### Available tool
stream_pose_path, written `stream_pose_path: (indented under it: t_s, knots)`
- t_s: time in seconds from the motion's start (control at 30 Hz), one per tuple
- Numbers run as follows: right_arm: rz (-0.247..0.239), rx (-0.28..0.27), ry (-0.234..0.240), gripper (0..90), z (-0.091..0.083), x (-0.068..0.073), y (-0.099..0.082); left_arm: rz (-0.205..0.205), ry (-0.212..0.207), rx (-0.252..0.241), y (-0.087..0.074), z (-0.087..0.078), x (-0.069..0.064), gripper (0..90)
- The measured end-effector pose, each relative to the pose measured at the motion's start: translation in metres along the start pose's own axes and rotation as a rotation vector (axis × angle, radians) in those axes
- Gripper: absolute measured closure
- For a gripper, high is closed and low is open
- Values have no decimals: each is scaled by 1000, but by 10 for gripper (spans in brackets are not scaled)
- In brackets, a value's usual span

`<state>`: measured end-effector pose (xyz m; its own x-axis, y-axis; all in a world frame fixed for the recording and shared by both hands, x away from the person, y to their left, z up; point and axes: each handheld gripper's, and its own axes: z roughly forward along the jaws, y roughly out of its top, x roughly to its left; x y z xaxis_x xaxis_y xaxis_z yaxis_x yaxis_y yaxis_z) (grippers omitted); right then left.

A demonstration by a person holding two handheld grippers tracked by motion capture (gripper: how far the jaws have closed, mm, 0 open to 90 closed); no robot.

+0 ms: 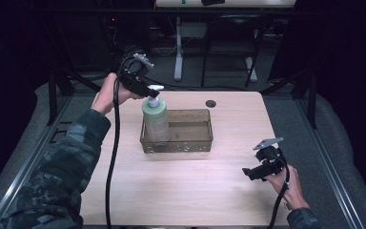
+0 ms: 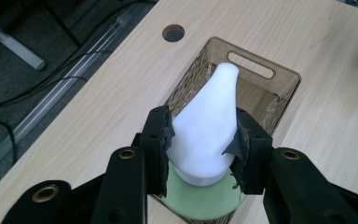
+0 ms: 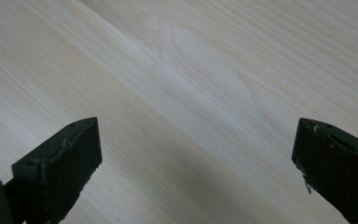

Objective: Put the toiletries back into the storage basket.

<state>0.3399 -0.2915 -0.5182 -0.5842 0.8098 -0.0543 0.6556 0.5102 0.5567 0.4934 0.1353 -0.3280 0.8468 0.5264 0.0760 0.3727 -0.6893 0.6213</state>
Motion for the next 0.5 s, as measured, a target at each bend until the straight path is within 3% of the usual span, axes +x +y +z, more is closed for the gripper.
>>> stream_pose_path:
  t_s: [0.5]
  knots:
    - [-7,-2,-2,10,0,0,0,6,-20,29,-15,2,-1,622]
